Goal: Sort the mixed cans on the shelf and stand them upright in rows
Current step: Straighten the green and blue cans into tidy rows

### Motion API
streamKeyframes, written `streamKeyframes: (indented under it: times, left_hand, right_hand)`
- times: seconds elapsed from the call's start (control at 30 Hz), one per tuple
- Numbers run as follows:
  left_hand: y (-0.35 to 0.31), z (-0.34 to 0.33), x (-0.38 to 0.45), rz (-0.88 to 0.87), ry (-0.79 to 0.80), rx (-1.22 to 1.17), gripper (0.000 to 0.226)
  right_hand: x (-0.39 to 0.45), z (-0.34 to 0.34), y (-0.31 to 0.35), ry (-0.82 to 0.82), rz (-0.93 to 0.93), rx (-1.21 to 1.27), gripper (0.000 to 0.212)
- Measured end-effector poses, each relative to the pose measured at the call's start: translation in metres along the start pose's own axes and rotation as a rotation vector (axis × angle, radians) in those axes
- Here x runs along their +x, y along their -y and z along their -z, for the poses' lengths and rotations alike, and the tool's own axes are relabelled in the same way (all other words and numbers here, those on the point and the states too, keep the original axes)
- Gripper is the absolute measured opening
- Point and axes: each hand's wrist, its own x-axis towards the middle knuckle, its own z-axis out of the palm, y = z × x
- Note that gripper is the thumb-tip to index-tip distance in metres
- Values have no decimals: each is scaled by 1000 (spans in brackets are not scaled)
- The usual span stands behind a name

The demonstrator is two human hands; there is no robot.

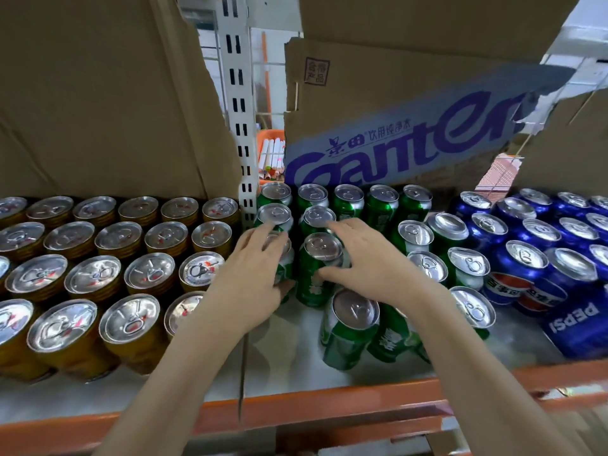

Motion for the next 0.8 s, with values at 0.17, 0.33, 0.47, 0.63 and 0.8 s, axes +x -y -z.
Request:
streamKeyframes:
  times: [0.17,0.33,0.47,0.63,0.8]
  left_hand:
    - [-48,-13,-25,-68,-164,-277,61]
    - [-83,-50,-31,-11,-88,-243,96]
    - [-90,-51,-35,114,-156,-173,79]
    - [-95,-42,-44,161,-130,-163,73]
    - [-91,-37,-58,239,-199,-242,71]
  right_hand:
    - [-42,24,-28,-109,-33,-8,51]
    - [-81,29,-51,-29,11,-54,50]
    - [-87,25,-56,-73,105,-167,39]
    - [-90,17,-62,-61,124,-177,60]
    - [-93,20,-58,113,198,-237,74]
